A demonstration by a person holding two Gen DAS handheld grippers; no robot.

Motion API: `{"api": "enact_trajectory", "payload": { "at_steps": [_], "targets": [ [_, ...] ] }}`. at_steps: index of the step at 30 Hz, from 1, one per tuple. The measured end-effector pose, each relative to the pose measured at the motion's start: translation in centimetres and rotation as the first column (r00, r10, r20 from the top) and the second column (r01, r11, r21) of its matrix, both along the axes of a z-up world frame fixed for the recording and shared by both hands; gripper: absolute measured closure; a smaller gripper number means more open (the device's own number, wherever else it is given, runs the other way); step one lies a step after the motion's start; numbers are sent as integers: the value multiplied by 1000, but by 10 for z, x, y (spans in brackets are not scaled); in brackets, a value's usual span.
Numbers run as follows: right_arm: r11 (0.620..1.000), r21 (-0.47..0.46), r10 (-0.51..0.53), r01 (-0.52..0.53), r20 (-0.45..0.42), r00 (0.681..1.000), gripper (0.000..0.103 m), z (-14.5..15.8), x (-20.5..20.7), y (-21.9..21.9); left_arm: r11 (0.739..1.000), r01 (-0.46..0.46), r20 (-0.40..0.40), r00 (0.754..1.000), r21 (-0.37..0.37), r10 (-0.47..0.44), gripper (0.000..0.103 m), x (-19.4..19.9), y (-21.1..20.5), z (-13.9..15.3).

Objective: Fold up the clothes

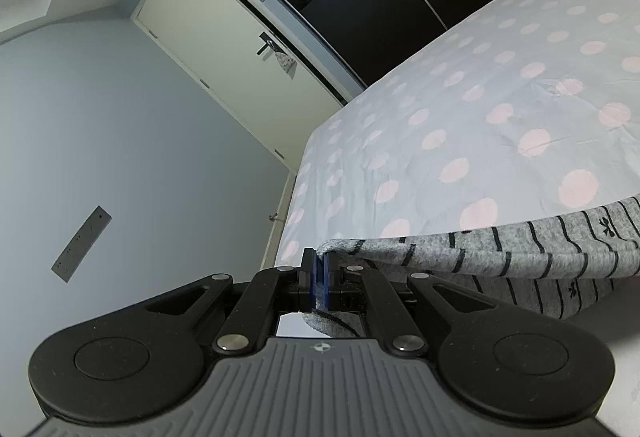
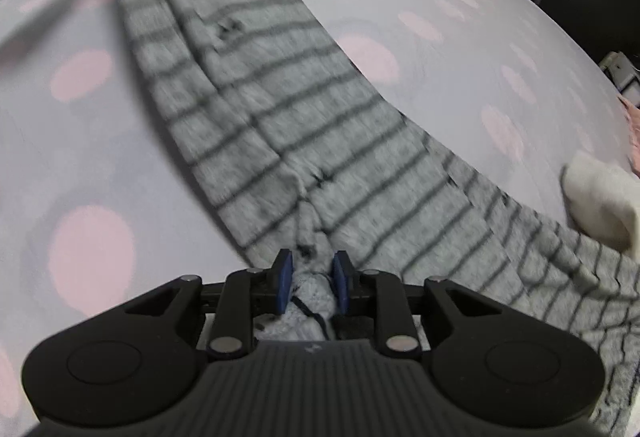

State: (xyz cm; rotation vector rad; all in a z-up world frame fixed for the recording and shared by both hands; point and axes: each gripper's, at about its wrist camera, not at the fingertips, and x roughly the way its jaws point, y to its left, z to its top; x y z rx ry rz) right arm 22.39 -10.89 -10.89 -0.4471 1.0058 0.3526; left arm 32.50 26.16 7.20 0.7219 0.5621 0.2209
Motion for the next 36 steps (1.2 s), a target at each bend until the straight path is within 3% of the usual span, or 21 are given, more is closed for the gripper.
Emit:
{"api": "enact_trajectory", "payload": {
  "at_steps": [4, 7, 10, 15, 18, 22, 25, 29, 30, 32, 36],
  "targets": [
    [998, 4, -62, 62, 35, 997, 93, 15, -3, -13, 1000, -24, -5, 1000, 0, 24, 102, -6, 6, 3],
    [992, 9, -125, 125, 155, 980, 94, 54, -11, -29, 999, -49, -3, 999, -16, 49, 102, -12, 15, 8],
    [971, 65, -240, 231, 317, 918, 94, 103, -20, -59, 998, -45, 4, 999, -46, 45, 102, -18, 17, 17],
    [926, 170, -373, 337, 546, 750, 95, 170, -35, -99, 999, 6, 29, 1000, -40, -5, 102, -20, 0, 32],
    [919, 170, -384, 357, 596, 705, 95, 180, -28, -107, 1000, 14, 17, 1000, -26, -14, 102, -5, -13, 33],
    [897, 205, -434, 392, 579, 690, 95, 171, -3, -119, 999, 12, 27, 1000, -29, -11, 102, 23, -32, 32],
    [888, 197, -442, 415, 611, 656, 95, 165, 16, -121, 999, 21, 90, 996, -42, -17, 102, 38, -45, 38],
    [866, 252, -481, 432, 659, 578, 95, 184, 14, -140, 998, 49, 178, 983, -46, -40, 102, 40, -50, 48],
    [868, 253, -476, 428, 670, 570, 95, 189, 11, -142, 998, 57, 175, 983, -36, -50, 102, 39, -47, 46],
    [883, 232, -449, 408, 671, 590, 95, 190, 12, -142, 997, 64, 144, 988, -34, -59, 102, 35, -39, 37],
    [919, 181, -383, 350, 620, 685, 95, 178, -7, -139, 997, 68, 40, 997, -31, -66, 102, 17, -19, 3]
  ]
}}
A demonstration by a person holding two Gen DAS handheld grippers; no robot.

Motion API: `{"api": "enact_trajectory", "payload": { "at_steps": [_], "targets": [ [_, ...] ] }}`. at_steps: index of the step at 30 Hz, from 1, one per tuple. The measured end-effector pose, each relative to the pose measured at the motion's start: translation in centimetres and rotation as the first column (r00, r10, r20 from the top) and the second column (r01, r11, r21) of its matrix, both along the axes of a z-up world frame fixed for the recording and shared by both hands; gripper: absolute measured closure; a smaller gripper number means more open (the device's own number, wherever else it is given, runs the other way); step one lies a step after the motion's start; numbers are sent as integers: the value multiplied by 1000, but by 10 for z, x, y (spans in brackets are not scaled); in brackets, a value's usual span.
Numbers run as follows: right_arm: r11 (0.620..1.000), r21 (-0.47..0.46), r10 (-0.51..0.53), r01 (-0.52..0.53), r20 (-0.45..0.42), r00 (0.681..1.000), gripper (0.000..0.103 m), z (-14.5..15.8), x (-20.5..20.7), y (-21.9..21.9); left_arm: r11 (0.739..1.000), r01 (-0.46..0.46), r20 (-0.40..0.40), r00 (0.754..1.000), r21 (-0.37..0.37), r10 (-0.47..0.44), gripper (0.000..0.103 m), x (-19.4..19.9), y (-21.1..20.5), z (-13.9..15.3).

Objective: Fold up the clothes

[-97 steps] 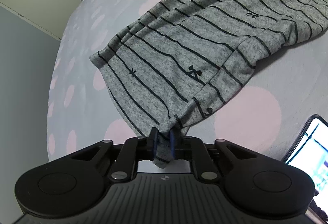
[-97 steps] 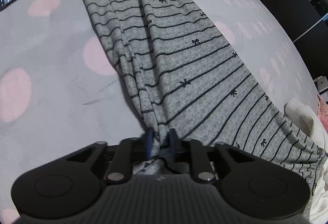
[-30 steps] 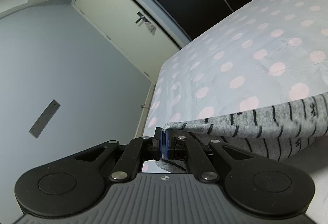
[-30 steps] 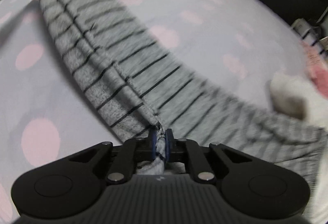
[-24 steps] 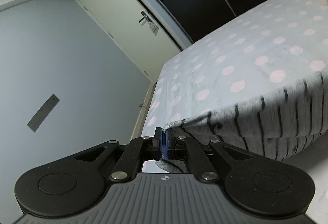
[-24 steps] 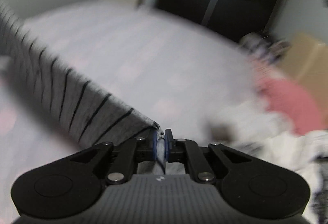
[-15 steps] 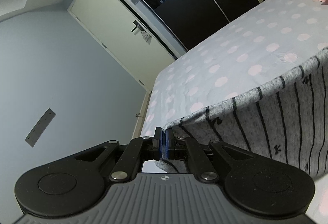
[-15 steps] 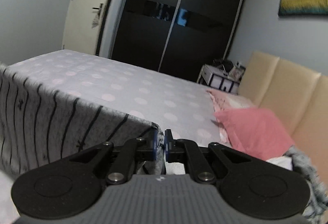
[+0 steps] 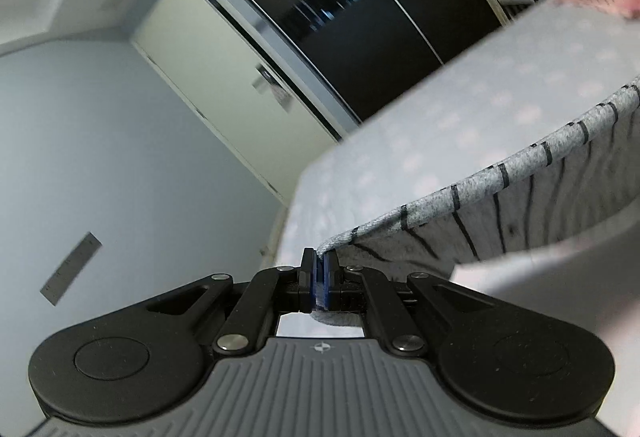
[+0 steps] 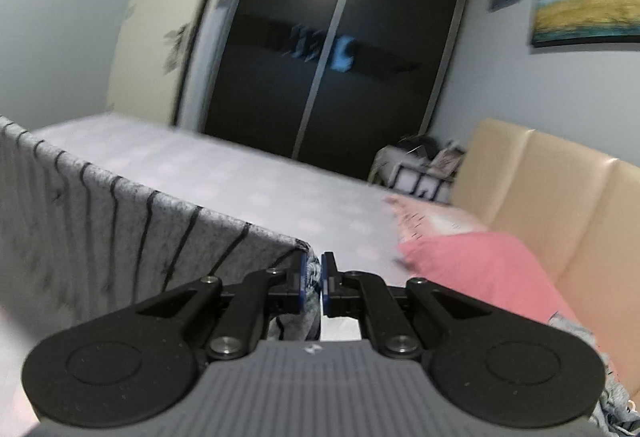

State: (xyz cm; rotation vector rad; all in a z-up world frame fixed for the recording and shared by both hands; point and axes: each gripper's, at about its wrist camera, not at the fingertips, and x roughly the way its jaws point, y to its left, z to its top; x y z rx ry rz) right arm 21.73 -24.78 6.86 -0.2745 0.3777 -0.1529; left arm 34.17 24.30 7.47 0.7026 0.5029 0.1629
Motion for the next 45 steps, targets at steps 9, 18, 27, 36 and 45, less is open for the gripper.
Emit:
{"api": "enact_trajectory", "payload": {
  "at_steps": [9, 18, 27, 36, 45],
  "targets": [
    [982, -25, 174, -188, -281, 944, 95, -59, -57, 32, 998, 54, -291, 956, 42, -40, 102, -79, 46, -111],
    [938, -60, 271, -342, -493, 827, 95, -106, -99, 56, 988, 123, -466, 883, 94, -66, 102, -135, 57, -190],
    [920, -57, 277, -387, -603, 748, 94, -144, -94, 69, 996, 87, -534, 842, -7, -77, 101, -128, 61, -201],
    [942, 72, 307, -327, -574, 759, 84, -113, -98, 69, 995, 46, -500, 862, -85, -82, 67, -130, 70, -180],
    [956, 209, 287, -207, -498, 818, 65, -88, -105, 62, 933, -79, -358, 932, -351, -56, 51, -82, 102, -126]
  ]
}}
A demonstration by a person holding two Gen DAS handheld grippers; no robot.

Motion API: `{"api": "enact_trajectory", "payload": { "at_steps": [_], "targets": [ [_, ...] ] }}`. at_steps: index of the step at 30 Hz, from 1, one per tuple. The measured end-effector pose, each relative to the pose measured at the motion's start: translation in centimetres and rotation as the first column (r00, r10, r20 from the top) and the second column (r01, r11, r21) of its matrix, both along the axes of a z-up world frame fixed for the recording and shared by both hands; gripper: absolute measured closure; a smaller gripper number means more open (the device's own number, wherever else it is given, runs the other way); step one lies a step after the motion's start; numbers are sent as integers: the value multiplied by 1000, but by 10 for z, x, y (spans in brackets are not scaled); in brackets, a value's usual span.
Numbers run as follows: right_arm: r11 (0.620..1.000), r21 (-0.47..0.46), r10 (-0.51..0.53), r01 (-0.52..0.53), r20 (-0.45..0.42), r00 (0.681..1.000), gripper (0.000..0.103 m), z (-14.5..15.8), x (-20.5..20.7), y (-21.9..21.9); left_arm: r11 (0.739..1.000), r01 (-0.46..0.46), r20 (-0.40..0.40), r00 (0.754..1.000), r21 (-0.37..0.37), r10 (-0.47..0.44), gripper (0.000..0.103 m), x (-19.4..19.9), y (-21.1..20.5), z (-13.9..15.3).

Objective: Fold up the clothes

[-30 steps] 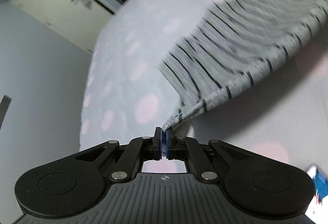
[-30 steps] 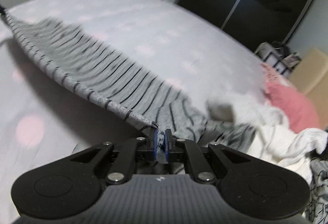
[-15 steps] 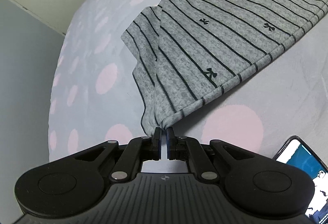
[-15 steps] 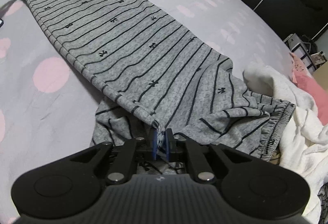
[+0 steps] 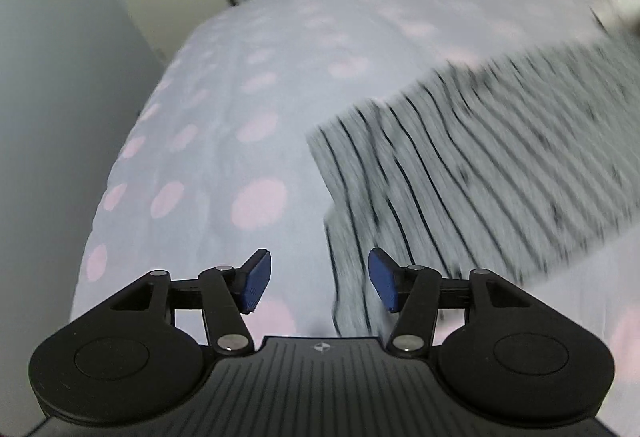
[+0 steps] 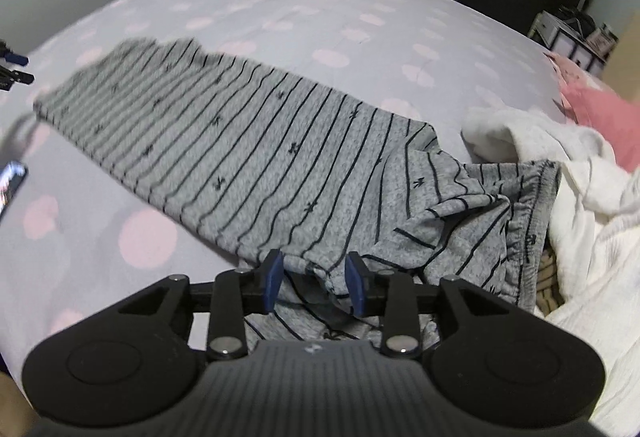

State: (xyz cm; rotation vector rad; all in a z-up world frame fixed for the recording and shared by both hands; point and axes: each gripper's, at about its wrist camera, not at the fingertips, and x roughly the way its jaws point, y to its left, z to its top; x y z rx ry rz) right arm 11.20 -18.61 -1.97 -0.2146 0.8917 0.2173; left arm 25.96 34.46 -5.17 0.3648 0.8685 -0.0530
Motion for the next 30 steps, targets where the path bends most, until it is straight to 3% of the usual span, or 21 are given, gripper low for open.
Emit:
{"api": "enact_trajectory", "payload": {
  "at_steps": [6, 11, 18, 21, 23, 25, 30],
  "targets": [
    [1000, -1, -27, 27, 25, 999, 65, -2, 12, -1, 974, -133, 47, 988, -181, 144, 51, 61, 5, -7],
    [998, 29, -50, 49, 47, 998, 65, -5, 28, -1, 916, -229, 57, 964, -328, 261, 50, 106, 12, -38],
    [997, 28, -68, 67, 26, 997, 65, -21, 47, -4, 878, -289, 33, 945, -380, 326, 50, 147, 15, -88],
    [997, 22, -68, 68, 19, 998, 64, -25, 54, -3, 880, -279, 42, 947, -385, 319, 64, 149, 13, -101],
    [998, 11, -58, 58, 17, 998, 64, -28, 58, 0, 890, -272, 71, 945, -366, 318, 94, 148, 10, -102],
    [999, 0, -47, 47, 11, 999, 64, -31, 63, 3, 891, -279, 99, 937, -359, 334, 100, 145, 9, -97],
    [999, -5, -40, 40, 9, 999, 64, -33, 71, 6, 885, -337, 184, 894, -322, 407, 101, 137, 21, -75]
  ]
}}
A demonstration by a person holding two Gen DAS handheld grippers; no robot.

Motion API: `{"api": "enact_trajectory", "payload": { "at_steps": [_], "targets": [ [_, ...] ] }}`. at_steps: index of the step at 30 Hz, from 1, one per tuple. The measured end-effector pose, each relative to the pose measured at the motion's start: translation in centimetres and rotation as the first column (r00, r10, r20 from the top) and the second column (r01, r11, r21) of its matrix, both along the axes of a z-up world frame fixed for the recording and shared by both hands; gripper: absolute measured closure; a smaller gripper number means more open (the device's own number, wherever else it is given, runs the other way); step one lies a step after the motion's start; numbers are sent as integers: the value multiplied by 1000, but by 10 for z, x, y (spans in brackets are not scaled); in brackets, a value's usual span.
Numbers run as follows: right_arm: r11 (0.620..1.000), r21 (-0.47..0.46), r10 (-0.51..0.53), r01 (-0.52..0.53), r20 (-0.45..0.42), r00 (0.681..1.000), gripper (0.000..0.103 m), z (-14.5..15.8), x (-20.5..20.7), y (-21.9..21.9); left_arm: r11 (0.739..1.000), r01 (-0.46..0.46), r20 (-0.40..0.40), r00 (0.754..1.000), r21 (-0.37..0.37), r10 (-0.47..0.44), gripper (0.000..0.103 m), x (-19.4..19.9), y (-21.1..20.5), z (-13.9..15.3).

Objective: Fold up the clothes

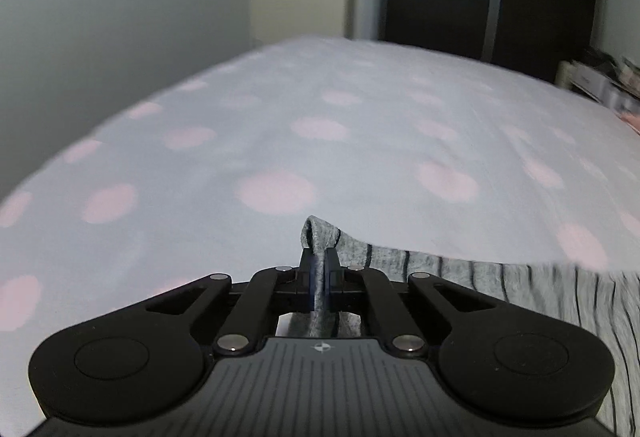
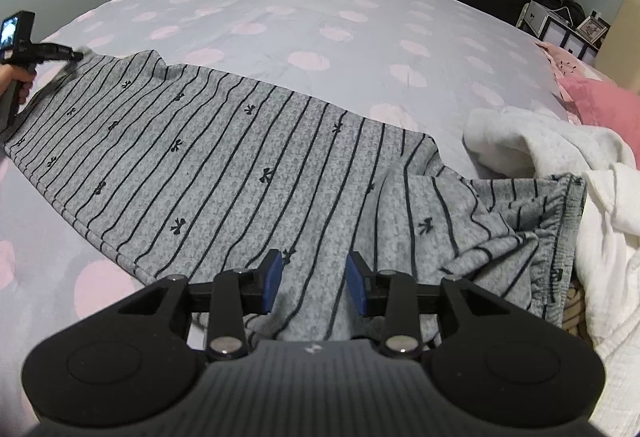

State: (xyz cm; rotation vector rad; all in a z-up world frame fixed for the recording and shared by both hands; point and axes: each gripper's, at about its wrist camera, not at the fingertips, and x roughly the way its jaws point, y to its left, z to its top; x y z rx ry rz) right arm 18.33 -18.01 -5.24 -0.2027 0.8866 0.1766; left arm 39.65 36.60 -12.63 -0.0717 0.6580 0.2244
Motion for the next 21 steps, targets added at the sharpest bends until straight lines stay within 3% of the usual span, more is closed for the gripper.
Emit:
{"api": "enact_trajectory", "payload": {
  "at_steps": [2, 6, 7, 10, 11, 18, 21],
  "targets": [
    [1000, 2, -6, 6, 3, 1000, 64, 1, 1, 0, 999, -30, -6, 1000, 29, 30, 101, -1, 10, 5],
    [1000, 9, -11, 11, 6, 1000, 64, 2, 0, -2, 999, 12, -48, 999, 34, -11, 98, 1, 9, -3],
    [1000, 7, -10, 10, 6, 1000, 64, 2, 0, -3, 999, 16, -57, 998, 40, -14, 92, 1, 8, -3],
    [1000, 5, -8, 8, 9, 1000, 64, 4, -1, -4, 998, 30, -71, 997, 53, -26, 61, -3, 6, 0],
    [1000, 5, -6, 6, 12, 1000, 64, 5, -1, -4, 998, 32, -73, 997, 51, -29, 57, -6, 7, 3],
    [999, -11, 41, -41, 49, 998, 63, 18, -8, 3, 995, 80, -202, 975, -54, -89, 56, -42, 27, 27],
    [999, -4, 54, -54, 74, 996, 63, 26, -15, 6, 992, 31, -271, 961, -123, -64, 56, -68, 38, 30]
  ]
}}
